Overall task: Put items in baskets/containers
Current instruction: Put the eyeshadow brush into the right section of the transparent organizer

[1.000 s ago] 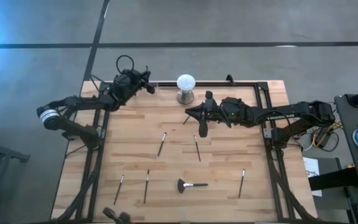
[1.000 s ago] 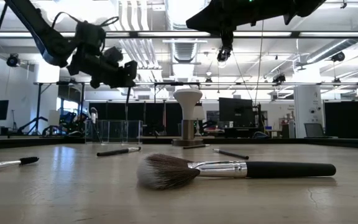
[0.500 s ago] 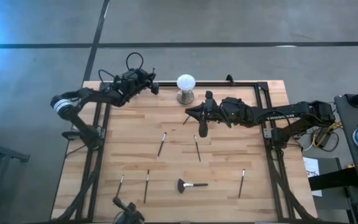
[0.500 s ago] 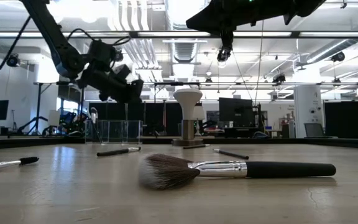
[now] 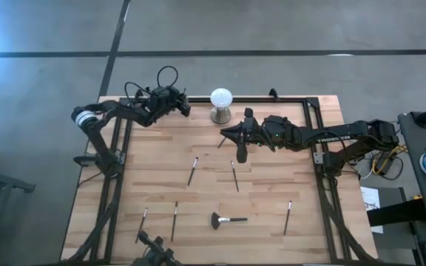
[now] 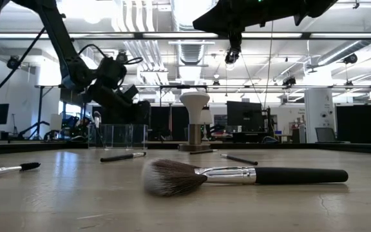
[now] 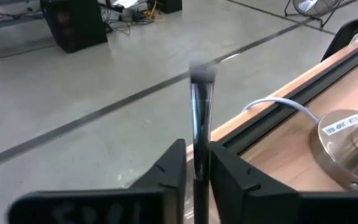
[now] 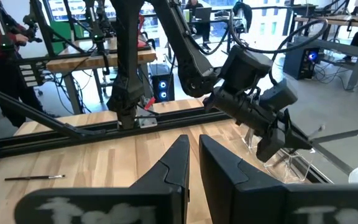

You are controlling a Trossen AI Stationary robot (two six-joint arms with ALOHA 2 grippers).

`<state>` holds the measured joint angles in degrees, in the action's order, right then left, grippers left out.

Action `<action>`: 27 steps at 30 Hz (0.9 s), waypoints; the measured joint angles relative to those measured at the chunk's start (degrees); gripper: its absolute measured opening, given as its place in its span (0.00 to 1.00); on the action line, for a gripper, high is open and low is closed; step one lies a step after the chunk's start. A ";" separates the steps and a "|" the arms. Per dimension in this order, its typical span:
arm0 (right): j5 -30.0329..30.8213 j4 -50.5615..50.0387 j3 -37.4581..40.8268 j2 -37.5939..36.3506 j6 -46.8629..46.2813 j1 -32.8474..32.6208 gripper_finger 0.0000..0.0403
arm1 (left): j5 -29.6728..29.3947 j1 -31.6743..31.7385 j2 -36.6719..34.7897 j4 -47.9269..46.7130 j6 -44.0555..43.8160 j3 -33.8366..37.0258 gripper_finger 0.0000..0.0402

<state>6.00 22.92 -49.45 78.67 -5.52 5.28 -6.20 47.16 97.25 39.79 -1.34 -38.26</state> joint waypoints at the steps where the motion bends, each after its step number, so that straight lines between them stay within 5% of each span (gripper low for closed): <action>1: 0.00 0.00 0.00 0.00 -0.01 0.00 0.08 | 0.14 0.00 0.00 -0.03 0.00 0.00 0.19; 13: 0.00 -0.02 0.00 0.00 0.00 0.00 0.08 | 1.28 -0.45 -10.43 -7.59 -0.63 0.35 0.25; 19: 0.00 -0.01 0.00 0.00 0.00 0.00 0.08 | 9.77 -4.03 -20.77 -10.20 -1.95 4.76 0.15; 27: 0.00 0.00 0.00 0.00 -0.01 0.00 0.08 | 10.47 -14.53 -27.02 -0.67 -2.34 15.56 0.01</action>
<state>6.00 22.92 -49.45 78.67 -5.53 5.28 4.27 32.62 70.23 39.12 -3.68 -22.70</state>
